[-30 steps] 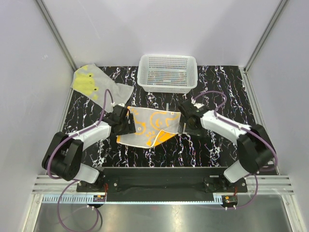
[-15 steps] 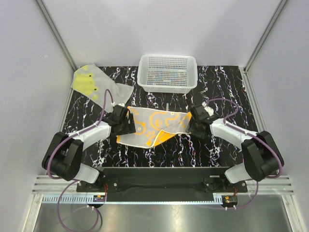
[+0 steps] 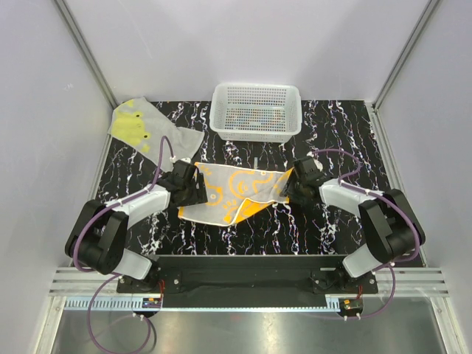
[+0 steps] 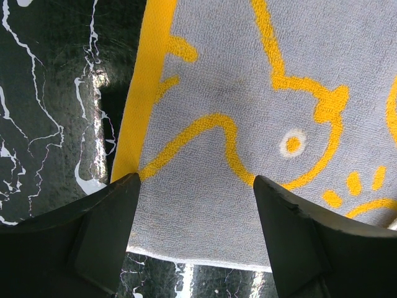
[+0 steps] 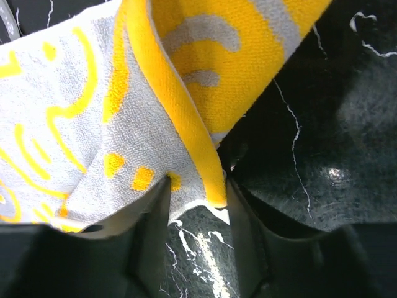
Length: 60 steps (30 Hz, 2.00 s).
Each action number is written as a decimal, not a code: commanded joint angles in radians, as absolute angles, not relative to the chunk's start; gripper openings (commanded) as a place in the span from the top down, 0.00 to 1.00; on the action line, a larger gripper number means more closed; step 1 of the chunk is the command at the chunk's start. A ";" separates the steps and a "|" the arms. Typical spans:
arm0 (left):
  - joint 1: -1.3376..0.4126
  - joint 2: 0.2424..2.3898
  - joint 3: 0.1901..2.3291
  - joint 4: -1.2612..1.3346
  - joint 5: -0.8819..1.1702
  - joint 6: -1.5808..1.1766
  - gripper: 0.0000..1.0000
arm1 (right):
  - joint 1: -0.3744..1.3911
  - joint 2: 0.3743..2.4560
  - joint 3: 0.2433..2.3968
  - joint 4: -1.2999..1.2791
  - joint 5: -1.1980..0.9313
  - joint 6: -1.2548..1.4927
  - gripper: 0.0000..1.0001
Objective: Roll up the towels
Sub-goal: Flatten the towel
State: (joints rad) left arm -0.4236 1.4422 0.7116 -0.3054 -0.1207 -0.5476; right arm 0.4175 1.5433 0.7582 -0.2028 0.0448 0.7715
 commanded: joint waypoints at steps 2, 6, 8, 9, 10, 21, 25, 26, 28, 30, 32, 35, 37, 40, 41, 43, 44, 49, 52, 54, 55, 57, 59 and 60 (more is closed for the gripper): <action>-0.417 1.459 0.730 -0.282 -0.135 -0.548 0.20 | 0.414 1.566 0.732 -0.161 0.008 0.761 0.58; -0.417 1.460 0.732 -0.287 -0.135 -0.548 0.20 | 0.414 1.546 0.712 -0.156 0.003 0.768 0.80; -0.417 1.460 0.732 -0.287 -0.137 -0.548 0.20 | 0.413 1.528 0.695 -0.160 0.003 0.773 0.87; -0.417 1.459 0.732 -0.287 -0.138 -0.548 0.20 | 0.413 1.520 0.690 -0.161 0.003 0.773 0.89; -0.417 1.460 0.732 -0.285 -0.140 -0.549 0.20 | 0.413 1.500 0.683 -0.161 0.003 0.778 0.95; -0.417 1.228 0.647 -0.313 -0.107 -0.615 0.17 | 0.413 1.223 0.675 -0.428 0.076 0.778 1.00; -0.410 1.151 0.614 -0.380 -0.141 -0.663 0.16 | 0.411 1.077 0.698 -0.578 0.129 0.788 1.00; -0.408 1.141 0.608 -0.397 -0.156 -0.682 0.15 | 0.410 1.060 0.701 -0.616 0.135 0.790 1.00; -0.394 1.114 0.571 -0.422 -0.157 -0.735 0.16 | 0.400 1.029 0.700 -0.650 0.152 0.793 1.00; -0.382 1.088 0.540 -0.413 -0.143 -0.761 0.17 | 0.391 1.016 0.690 -0.687 0.153 0.796 1.00; -0.373 1.081 0.500 -0.393 -0.112 -0.776 0.18 | 0.382 1.002 0.672 -0.706 0.141 0.808 1.00; -0.371 1.106 0.474 -0.373 -0.086 -0.787 0.18 | 0.374 0.974 0.649 -0.719 0.132 0.825 1.00; -0.370 1.121 0.468 -0.361 -0.068 -0.793 0.19 | 0.370 0.950 0.643 -0.732 0.133 0.854 1.00; -0.370 1.144 0.466 -0.362 -0.069 -0.798 0.19 | 0.367 0.899 0.637 -0.768 0.159 0.897 1.00; -0.370 1.152 0.463 -0.351 -0.068 -0.798 0.19 | 0.367 0.882 0.629 -0.773 0.160 0.899 1.00; -0.370 1.164 0.453 -0.341 -0.064 -0.796 0.23 | 0.367 0.844 0.617 -0.776 0.156 0.908 1.00; -0.370 1.181 0.451 -0.324 -0.063 -0.793 0.24 | 0.368 0.835 0.608 -0.779 0.155 0.908 1.00; -0.370 1.226 0.440 -0.272 -0.029 -0.785 0.49 | 0.367 0.831 0.586 -0.779 0.133 0.914 1.00; -0.370 1.236 0.436 -0.258 -0.020 -0.782 0.71 | 0.367 0.825 0.580 -0.778 0.126 0.916 1.00; -0.370 1.233 0.436 -0.255 -0.021 -0.778 0.89 | 0.368 0.818 0.580 -0.782 0.132 0.916 1.00; -0.370 1.230 0.439 -0.261 -0.025 -0.775 0.95 | 0.367 0.815 0.578 -0.784 0.135 0.916 1.00; -0.370 1.204 0.445 -0.290 -0.034 -0.767 1.00 | 0.367 0.810 0.580 -0.790 0.144 0.919 1.00; -0.370 1.154 0.451 -0.337 -0.037 -0.767 1.00 | 0.367 0.804 0.584 -0.810 0.153 0.925 1.00; -0.370 1.134 0.459 -0.357 -0.038 -0.767 1.00 | 0.367 0.795 0.584 -0.818 0.163 0.931 1.00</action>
State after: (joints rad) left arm -0.3710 1.1915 0.4679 -0.2569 -0.0441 -0.7830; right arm 0.3725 0.8185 0.5808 -0.7883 0.1215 0.9058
